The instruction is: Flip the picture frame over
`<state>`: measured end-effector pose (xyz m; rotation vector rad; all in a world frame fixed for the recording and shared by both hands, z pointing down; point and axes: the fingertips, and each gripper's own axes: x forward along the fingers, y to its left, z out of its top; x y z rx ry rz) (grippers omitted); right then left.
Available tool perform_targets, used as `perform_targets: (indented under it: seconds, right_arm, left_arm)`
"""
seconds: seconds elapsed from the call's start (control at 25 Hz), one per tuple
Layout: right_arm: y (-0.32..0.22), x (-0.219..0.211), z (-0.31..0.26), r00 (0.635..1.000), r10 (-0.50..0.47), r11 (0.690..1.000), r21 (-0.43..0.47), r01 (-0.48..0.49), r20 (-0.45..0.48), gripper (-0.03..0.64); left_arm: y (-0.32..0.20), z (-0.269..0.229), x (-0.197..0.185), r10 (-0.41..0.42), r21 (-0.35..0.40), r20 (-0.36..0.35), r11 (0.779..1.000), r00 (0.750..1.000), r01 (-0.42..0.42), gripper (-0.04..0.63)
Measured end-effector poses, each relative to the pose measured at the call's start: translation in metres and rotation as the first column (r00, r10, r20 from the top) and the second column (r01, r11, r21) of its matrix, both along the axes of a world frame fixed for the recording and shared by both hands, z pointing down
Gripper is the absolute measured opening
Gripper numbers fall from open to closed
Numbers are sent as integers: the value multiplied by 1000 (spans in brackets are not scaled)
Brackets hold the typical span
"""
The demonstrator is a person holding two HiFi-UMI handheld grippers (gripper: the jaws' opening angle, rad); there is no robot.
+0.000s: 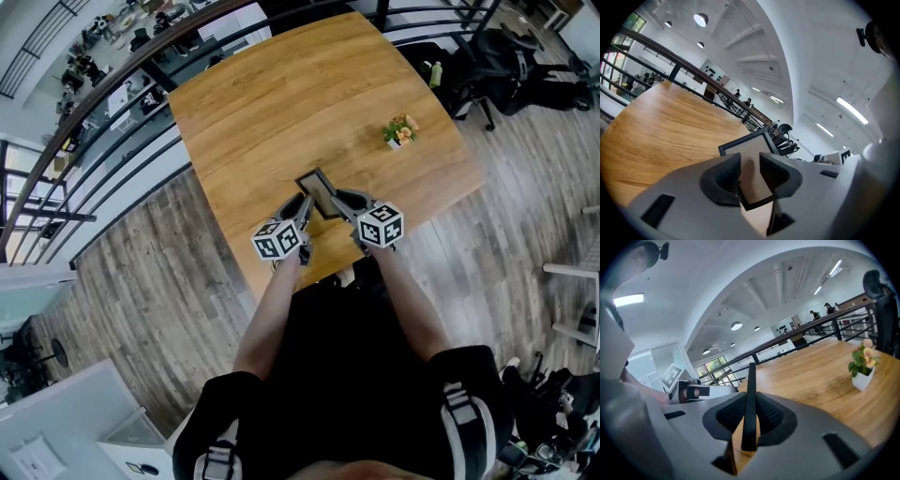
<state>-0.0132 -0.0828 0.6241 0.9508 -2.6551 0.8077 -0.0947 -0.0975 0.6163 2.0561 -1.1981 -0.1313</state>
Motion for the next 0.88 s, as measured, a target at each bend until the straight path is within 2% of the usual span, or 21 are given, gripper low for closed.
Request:
perform_targets:
  seconds: [0.08,0.16,0.24,0.32,0.56,0.88]
  right_arm:
    - [1,-1,-2,999,-11,999,40,13,-46,74]
    - [2,-4,-7,995,-26,995,95,35,-97,74]
    - [3,-6,-12,987,-40,986,152,64,-155,74]
    - [4,-7,-15,976,-47,977,195,89,-210,74]
    - [1,-3,-18,935,-27,949,285,135,-354,74]
    - [2,-5,-21,886,-8,915,354,193,-464,74]
  left_arm:
    - [-2,-5,7,11,-4,-43,1000,999,-11,134]
    - [-5,-9,14,19,-21,-116,1000,993,-22,149]
    - [-8,-13,22,25,-41,-201,999,979,-34,170]
    - [-9,-17,27,28,-54,-256,998,966,-43,179]
    - [-12,-13,30,10,-99,-335,994,942,-46,186]
    - [-17,-24,30,-18,-107,-451,994,892,-35,192]
